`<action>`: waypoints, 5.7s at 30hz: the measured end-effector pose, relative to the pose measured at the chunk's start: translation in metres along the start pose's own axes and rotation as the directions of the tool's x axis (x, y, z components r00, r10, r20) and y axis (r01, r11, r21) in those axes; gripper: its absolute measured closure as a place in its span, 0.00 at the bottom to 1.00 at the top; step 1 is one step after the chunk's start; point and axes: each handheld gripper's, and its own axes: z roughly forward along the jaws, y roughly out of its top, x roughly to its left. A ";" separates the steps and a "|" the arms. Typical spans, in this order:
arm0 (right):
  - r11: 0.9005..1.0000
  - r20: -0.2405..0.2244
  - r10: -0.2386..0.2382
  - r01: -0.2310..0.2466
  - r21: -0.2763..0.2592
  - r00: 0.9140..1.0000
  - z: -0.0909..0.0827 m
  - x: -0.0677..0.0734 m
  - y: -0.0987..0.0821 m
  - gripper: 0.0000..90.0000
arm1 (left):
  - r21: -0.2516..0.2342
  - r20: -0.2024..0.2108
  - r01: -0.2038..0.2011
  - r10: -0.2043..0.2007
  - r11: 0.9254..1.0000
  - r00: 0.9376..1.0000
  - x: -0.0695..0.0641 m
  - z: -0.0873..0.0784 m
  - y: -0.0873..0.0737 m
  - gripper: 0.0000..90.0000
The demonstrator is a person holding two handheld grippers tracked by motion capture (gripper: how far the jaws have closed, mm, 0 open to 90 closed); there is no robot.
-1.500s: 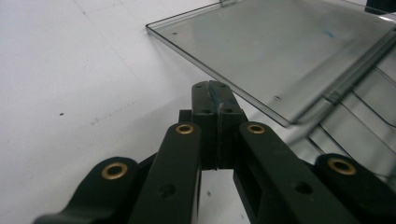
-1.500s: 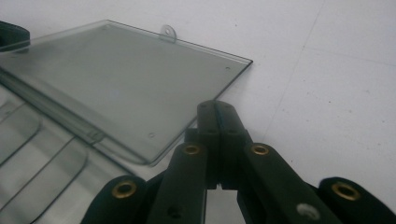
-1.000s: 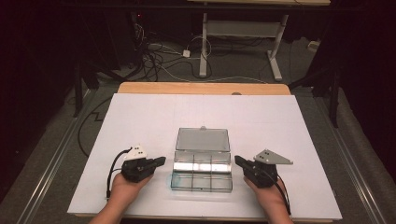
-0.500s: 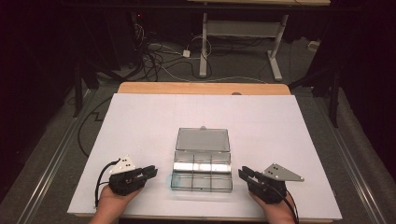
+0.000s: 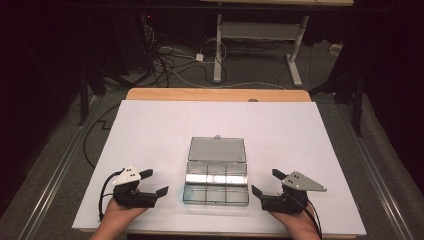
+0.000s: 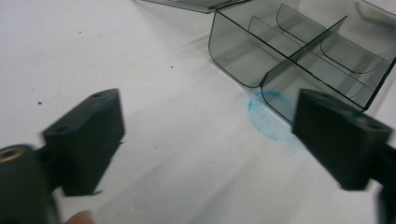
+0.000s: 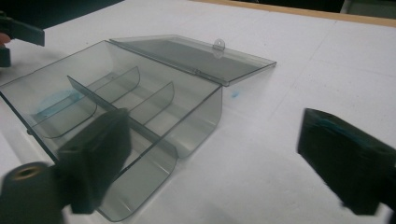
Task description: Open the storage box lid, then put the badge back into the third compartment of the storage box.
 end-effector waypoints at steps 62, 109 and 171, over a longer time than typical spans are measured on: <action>0.958 0.199 -0.009 -0.049 0.282 0.980 -0.035 -0.042 -0.043 0.19 | -0.013 0.017 -0.052 0.052 0.999 0.999 0.001 0.011 0.000 0.00; 0.973 0.184 -0.022 -0.021 0.230 0.983 -0.037 -0.043 -0.040 0.37 | -0.012 0.021 -0.058 0.058 0.998 0.998 0.000 0.011 -0.001 0.00; 0.992 -0.003 -0.073 0.072 0.107 0.997 -0.020 0.007 0.002 0.37 | -0.014 0.029 -0.063 0.063 0.998 0.998 0.000 0.011 -0.001 0.00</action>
